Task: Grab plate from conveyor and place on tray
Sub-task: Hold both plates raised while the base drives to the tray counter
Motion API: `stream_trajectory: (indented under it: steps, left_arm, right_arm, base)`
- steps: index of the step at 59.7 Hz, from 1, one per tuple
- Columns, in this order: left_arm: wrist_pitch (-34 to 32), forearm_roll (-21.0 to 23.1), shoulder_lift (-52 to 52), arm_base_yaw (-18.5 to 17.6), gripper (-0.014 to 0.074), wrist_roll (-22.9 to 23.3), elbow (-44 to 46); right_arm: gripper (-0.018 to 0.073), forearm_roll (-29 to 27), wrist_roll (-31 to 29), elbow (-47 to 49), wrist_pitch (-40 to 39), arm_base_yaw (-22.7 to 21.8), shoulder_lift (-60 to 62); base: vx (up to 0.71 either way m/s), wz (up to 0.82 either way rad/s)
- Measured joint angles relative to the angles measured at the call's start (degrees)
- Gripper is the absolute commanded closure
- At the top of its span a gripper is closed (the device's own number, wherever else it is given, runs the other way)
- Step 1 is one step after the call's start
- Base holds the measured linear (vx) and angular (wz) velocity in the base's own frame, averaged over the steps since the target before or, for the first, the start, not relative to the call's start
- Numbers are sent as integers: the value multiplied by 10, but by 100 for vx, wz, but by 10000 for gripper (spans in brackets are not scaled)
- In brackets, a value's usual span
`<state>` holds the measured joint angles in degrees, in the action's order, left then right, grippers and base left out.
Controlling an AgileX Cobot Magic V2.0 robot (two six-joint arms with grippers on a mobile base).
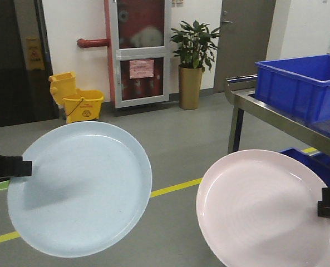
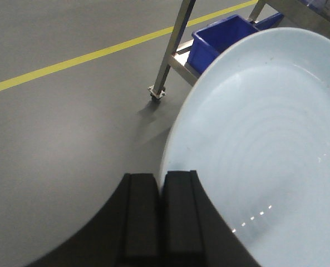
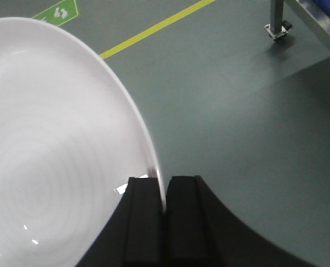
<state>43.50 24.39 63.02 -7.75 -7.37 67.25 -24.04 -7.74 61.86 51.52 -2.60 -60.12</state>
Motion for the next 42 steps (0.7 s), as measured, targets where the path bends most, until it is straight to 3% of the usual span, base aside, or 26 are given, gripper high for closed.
stream_trajectory:
  steps: [42]
  left_arm:
    - [0,-1,0,0,602,0,0]
  right_arm:
    - [568,0,0,0,-1,0,0]
  base:
    - [38,-62]
